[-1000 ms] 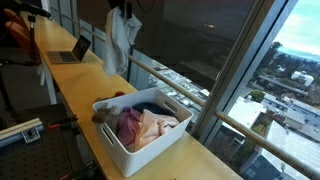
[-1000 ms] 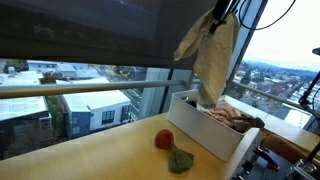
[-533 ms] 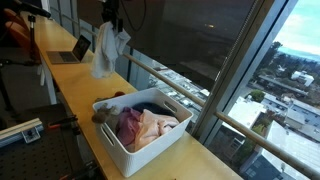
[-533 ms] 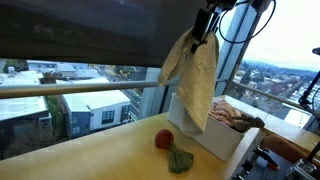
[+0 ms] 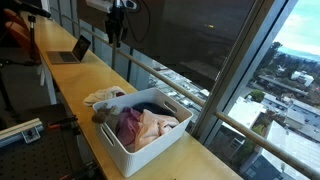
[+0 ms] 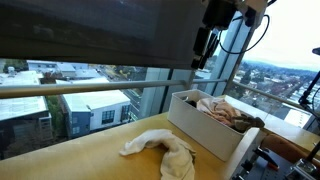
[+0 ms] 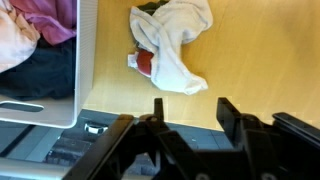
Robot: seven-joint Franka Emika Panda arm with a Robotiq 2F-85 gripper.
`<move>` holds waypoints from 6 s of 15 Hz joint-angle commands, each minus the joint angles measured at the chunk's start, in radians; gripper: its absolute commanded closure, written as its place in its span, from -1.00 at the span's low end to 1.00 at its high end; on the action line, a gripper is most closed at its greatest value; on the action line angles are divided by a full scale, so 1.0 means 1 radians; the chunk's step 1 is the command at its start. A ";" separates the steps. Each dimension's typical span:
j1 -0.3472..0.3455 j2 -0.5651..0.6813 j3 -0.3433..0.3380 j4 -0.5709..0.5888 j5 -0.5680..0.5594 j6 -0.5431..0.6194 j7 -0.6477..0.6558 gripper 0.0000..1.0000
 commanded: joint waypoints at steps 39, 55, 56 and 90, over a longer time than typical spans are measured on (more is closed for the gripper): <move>-0.252 -0.147 -0.232 -0.627 -0.160 0.203 -0.058 0.84; -0.117 -0.373 -0.057 -0.314 -0.127 -0.006 -0.009 0.91; -0.108 -0.359 -0.046 -0.295 -0.127 -0.007 -0.008 0.91; -0.187 -0.042 -0.164 -0.164 -0.168 0.100 -0.027 -1.00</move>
